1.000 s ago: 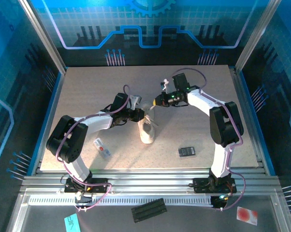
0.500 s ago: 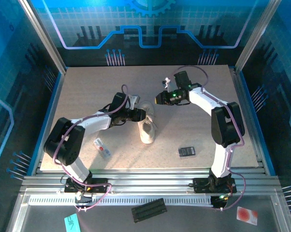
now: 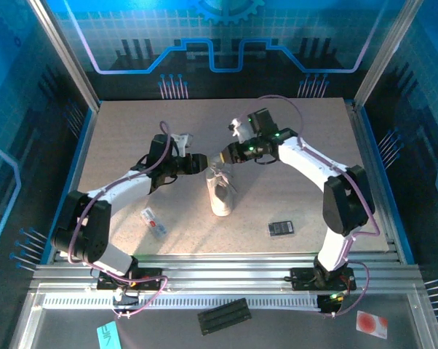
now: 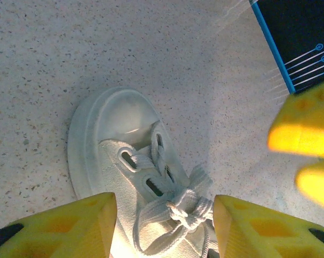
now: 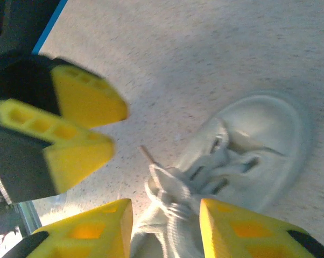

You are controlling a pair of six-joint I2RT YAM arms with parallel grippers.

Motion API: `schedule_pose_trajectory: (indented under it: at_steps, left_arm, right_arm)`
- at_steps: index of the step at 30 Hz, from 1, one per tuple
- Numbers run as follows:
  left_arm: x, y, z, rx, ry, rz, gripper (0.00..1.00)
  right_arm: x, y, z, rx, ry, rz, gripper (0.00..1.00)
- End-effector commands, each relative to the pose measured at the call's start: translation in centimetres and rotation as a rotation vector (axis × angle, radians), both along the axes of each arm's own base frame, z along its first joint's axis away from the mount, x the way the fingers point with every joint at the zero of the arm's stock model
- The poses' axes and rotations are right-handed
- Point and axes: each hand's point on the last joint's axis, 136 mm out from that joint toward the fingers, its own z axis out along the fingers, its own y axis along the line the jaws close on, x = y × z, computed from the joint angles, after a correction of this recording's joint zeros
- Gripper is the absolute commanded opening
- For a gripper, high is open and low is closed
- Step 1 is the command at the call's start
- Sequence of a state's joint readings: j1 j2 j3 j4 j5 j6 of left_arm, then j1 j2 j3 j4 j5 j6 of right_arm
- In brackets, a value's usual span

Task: Tie the shoes

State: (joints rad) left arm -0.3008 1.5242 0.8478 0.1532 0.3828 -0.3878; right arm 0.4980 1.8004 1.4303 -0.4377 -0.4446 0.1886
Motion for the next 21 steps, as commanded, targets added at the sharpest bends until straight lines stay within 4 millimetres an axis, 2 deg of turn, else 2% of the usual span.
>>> schedule_pose_trajectory:
  at_steps: [1, 9, 21]
  left_arm:
    - [-0.1, -1.1, -0.1, -0.067, 0.012, -0.041, 0.51]
    - [0.0, -2.0, -1.7, -0.131, 0.046, -0.066, 0.48]
    - [0.0, -2.9, -3.0, -0.199, 0.091, -0.083, 0.33]
  right_arm:
    - [-1.1, 1.2, -1.8, -0.058, -0.035, 0.096, 0.39]
    - [-1.5, 1.9, -4.1, -0.091, -0.076, 0.178, 0.37]
    - [-1.7, 1.9, -6.4, -0.166, -0.131, 0.260, 0.37]
